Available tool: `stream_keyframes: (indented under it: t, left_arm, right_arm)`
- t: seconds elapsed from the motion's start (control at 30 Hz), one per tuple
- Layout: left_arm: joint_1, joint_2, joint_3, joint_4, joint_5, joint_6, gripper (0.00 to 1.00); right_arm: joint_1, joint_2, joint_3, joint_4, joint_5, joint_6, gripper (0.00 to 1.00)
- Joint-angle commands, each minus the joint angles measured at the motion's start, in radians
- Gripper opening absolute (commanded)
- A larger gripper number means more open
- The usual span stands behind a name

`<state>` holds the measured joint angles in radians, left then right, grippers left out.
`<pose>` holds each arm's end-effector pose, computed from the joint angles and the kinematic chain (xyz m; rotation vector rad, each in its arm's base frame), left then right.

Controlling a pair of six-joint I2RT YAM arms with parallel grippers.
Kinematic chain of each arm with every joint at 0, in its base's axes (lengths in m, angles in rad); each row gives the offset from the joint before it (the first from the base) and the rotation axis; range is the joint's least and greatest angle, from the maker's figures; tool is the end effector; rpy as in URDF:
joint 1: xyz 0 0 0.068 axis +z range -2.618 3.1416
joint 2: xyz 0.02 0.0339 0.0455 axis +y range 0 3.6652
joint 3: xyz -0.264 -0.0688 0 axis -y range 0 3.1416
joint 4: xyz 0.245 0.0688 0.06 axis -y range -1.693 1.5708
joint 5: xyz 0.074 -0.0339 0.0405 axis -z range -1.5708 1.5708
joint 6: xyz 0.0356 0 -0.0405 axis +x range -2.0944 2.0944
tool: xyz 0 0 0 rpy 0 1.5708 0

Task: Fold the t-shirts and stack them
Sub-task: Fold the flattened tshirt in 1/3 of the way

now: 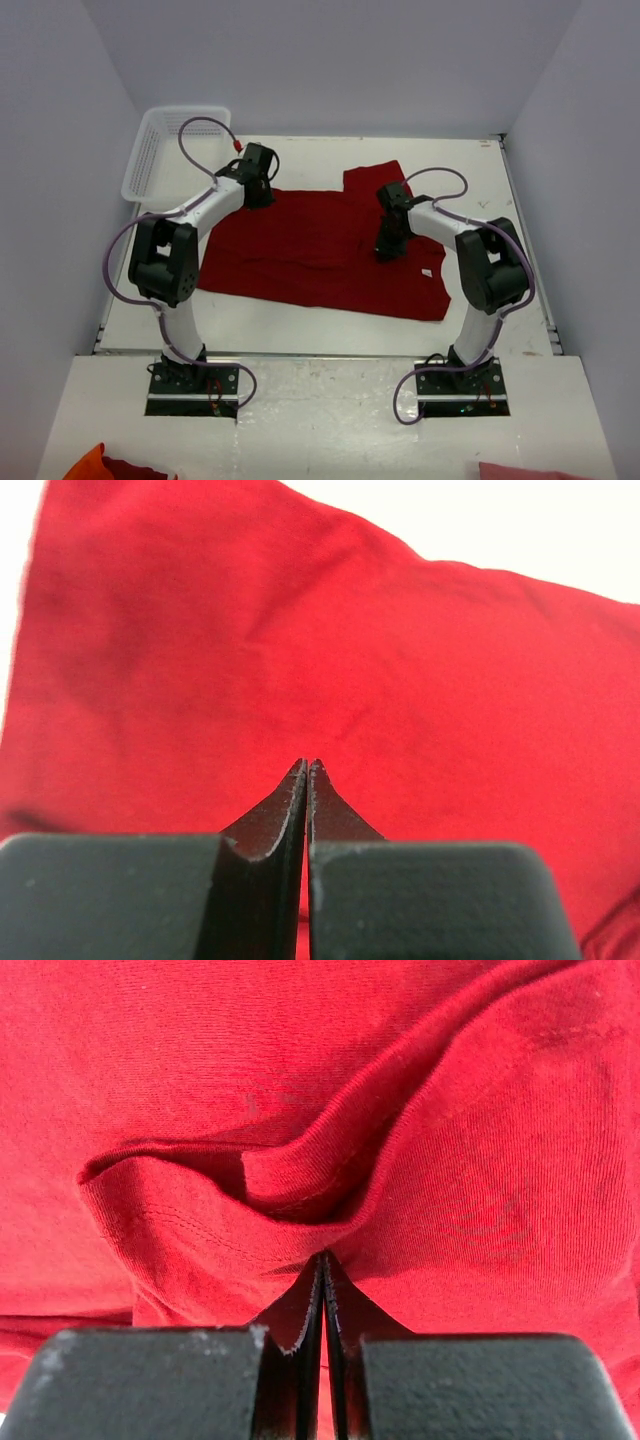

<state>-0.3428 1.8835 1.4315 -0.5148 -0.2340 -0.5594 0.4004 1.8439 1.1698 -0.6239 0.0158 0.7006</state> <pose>0.3885 -0.1299 0.2223 -0.3611 2.4745 -0.0751 0.3222 0.1358 0.1561 0.4360 2.8619 0.1884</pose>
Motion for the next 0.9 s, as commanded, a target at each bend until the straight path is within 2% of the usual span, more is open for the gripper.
stream_keyframes:
  t: [0.0, 0.13, 0.27, 0.37, 0.63, 0.87]
  left_arm:
    - [0.001, -0.014, 0.067, -0.108, -0.141, -0.020, 0.00]
    - [0.001, 0.009, 0.049, -0.165, -0.217, -0.065, 0.00]
    - [0.007, -0.006, -0.035, -0.116, -0.241, -0.062, 0.00]
    - [0.021, 0.031, -0.045, -0.091, -0.254, -0.042, 0.00]
    - [0.039, 0.103, -0.060, -0.111, -0.240, -0.062, 0.00]
    - [0.061, 0.085, -0.172, -0.139, -0.171, -0.146, 0.00]
  right_arm:
    - [0.035, 0.002, -0.053, -0.005, 0.032, 0.092, 0.00]
    - [0.060, -0.018, -0.120, -0.008, 0.055, 0.137, 0.00]
    - [0.087, -0.044, -0.177, 0.000, 0.067, 0.181, 0.00]
    - [0.092, -0.061, -0.208, 0.010, 0.070, 0.191, 0.00]
    - [0.094, -0.075, -0.209, -0.017, 0.090, 0.200, 0.00]
    - [0.097, -0.120, -0.268, -0.005, 0.081, 0.234, 0.00]
